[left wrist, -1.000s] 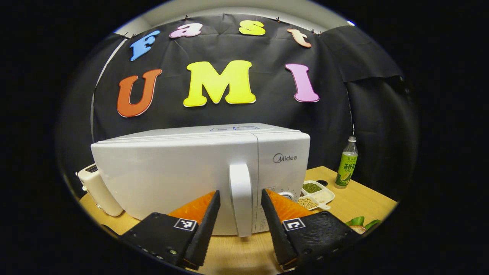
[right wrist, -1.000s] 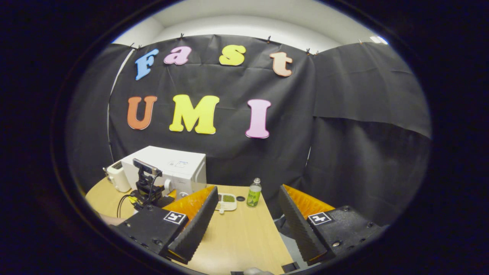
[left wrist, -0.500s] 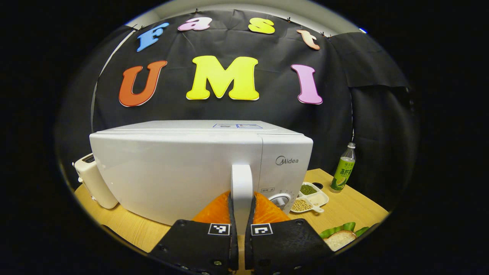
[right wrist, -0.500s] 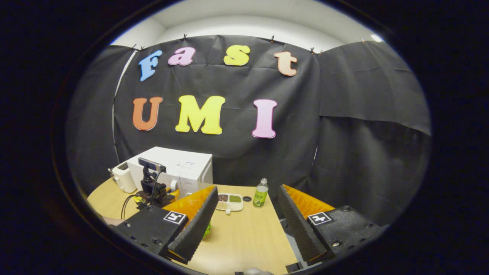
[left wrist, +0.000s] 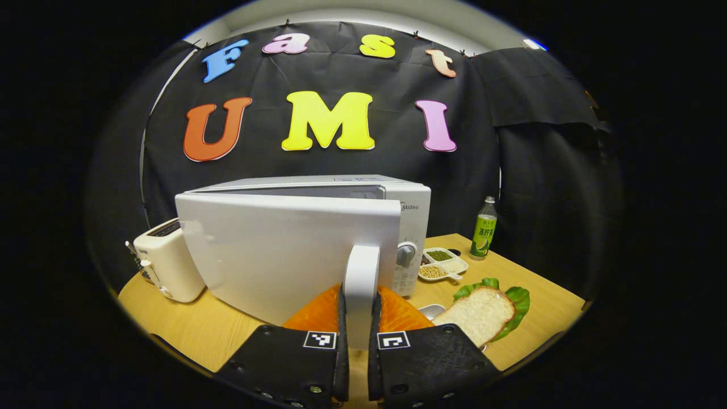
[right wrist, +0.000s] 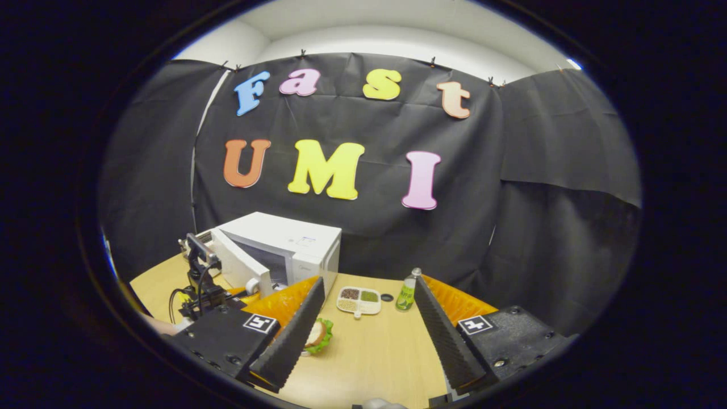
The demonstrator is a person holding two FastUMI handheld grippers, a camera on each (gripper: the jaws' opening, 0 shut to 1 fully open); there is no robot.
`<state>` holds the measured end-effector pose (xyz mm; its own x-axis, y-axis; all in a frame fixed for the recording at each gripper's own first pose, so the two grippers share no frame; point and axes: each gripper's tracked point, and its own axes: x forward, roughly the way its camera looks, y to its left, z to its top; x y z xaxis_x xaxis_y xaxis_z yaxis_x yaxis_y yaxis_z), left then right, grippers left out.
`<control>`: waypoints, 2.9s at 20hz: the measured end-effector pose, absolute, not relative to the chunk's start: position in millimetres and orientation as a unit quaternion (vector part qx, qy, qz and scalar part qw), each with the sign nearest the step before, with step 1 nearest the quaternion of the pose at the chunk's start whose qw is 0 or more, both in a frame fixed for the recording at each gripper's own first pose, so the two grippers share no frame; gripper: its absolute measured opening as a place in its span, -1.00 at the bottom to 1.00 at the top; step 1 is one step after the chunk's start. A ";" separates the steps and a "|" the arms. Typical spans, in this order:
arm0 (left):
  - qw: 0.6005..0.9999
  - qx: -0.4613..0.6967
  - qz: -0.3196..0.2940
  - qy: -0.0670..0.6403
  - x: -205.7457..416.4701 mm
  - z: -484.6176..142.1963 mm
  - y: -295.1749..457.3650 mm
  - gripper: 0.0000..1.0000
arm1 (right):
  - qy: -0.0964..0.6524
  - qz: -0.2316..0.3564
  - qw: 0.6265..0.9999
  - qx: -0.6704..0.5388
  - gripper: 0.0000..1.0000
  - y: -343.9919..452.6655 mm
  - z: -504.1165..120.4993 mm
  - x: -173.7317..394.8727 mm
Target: Open the microwave oven with the left hand, put the food in, and close the microwave oven.
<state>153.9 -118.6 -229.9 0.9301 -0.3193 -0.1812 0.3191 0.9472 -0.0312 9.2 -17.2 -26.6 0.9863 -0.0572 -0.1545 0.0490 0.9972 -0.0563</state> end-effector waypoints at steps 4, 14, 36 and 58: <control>0.985 0.012 -0.142 0.099 129.0 -230.0 -85.5 -0.47 | 0.086 -0.004 0.996 -0.015 1.00 0.9 -39.4 3.1; 0.989 0.026 -0.095 0.106 96.4 -224.9 -17.2 0.94 | 0.086 0.027 0.996 0.001 1.00 33.7 -51.1 -7.6; 0.986 0.057 0.014 0.155 24.8 -236.1 151.5 0.94 | 0.127 0.077 0.989 0.019 0.94 90.9 -102.7 20.4; 0.988 0.021 0.037 0.149 -22.9 -190.4 125.2 0.94 | 0.379 0.144 0.897 0.174 0.51 57.4 -298.6 133.4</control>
